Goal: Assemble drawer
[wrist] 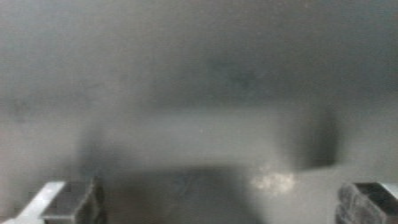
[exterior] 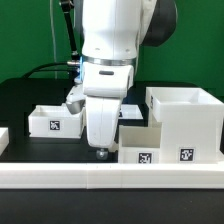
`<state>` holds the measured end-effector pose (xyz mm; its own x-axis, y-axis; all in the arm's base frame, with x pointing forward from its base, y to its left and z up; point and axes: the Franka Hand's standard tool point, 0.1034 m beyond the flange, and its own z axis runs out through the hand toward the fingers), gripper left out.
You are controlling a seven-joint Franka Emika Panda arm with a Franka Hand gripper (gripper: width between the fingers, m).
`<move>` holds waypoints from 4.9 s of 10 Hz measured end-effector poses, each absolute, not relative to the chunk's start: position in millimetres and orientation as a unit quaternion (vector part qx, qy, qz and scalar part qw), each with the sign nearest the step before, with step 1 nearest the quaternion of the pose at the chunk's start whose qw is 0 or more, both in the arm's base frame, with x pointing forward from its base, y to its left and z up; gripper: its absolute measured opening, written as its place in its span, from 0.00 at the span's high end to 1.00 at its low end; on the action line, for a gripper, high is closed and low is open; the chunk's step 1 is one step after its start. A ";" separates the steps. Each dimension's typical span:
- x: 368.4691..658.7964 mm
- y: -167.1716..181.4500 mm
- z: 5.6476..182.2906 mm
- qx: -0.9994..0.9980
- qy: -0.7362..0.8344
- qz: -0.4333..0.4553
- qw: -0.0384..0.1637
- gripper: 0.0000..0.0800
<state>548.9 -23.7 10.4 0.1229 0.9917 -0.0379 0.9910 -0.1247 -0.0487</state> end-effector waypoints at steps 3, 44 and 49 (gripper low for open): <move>554.6 -23.4 13.1 -0.749 -0.660 0.048 0.010 0.19; 578.1 13.4 26.1 -0.712 -0.696 0.090 0.006 0.19; 578.9 -4.7 25.2 -0.709 -0.701 0.062 0.039 0.19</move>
Offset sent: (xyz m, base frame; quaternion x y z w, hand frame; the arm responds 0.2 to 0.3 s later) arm 0.0208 0.0325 0.0063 -0.0202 0.0051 -0.0282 0.9994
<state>578.9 -4.7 25.2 0.0085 0.9994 -0.0331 0.9899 -0.0131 -0.1413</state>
